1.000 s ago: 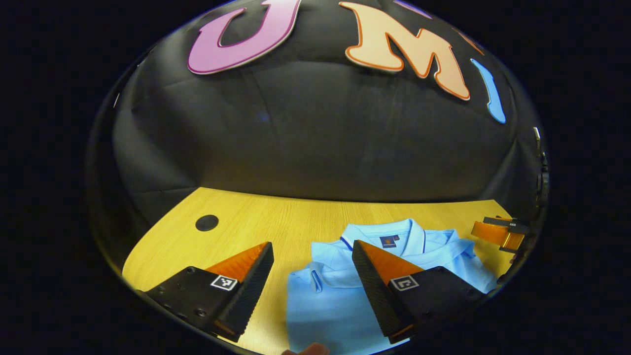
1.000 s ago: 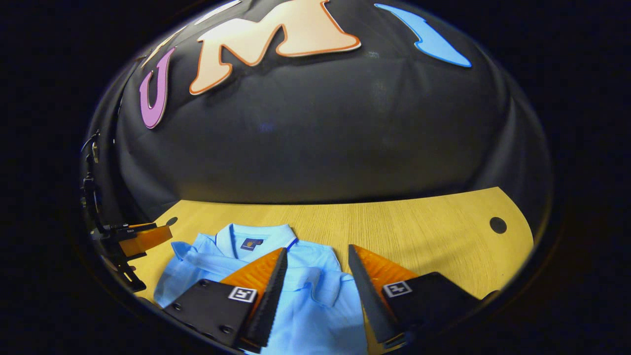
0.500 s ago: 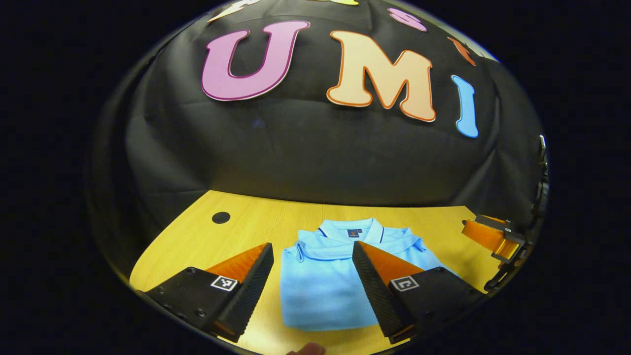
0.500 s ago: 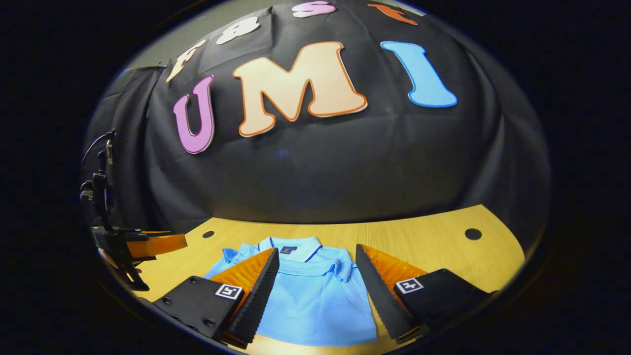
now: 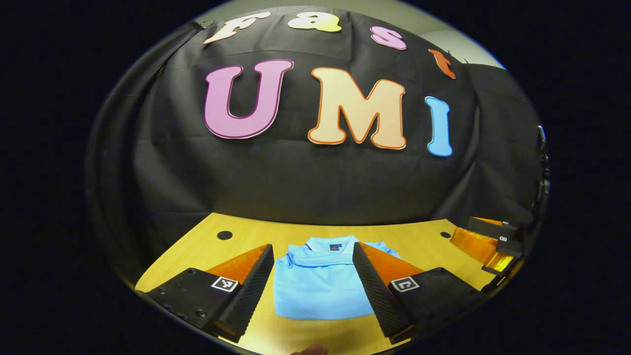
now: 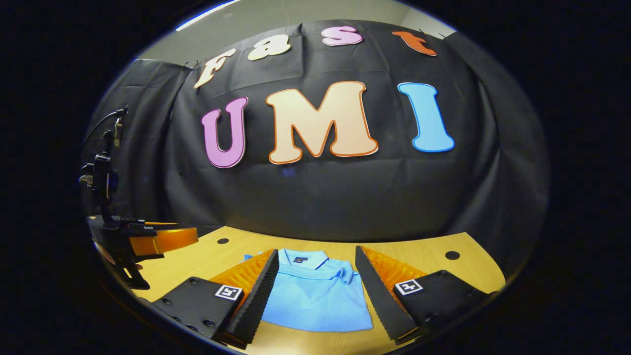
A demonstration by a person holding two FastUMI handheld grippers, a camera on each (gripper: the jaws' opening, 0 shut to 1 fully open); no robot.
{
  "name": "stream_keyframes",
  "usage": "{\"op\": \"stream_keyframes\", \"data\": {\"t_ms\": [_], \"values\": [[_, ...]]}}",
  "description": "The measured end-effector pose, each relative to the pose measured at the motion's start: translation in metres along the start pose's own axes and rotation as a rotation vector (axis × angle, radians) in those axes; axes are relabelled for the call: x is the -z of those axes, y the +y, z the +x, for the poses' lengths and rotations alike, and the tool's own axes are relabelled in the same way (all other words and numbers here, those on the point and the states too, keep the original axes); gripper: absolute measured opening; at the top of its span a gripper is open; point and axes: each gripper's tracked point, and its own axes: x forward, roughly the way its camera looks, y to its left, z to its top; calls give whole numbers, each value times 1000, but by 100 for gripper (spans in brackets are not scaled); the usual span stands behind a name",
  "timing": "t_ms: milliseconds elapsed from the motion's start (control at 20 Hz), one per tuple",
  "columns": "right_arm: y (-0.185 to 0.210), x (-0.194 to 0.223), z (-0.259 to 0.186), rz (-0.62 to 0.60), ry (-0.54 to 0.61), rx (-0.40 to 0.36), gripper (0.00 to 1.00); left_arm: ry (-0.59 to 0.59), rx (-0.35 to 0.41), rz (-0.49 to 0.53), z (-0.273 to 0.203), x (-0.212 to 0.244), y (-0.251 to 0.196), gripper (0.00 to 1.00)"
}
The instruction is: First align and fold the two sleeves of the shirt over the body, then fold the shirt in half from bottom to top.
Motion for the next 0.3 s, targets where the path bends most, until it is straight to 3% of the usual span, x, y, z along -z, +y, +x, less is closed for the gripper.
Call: {"op": "stream_keyframes", "data": {"t_ms": [150,300], "values": [[13,-10,-12,9,-18,-30,96,-6,60,-11,-9,-1,-21,95],[14,-9,-17,-25,-17,-11,96,3,99,6,-14,0,-33,96]]}}
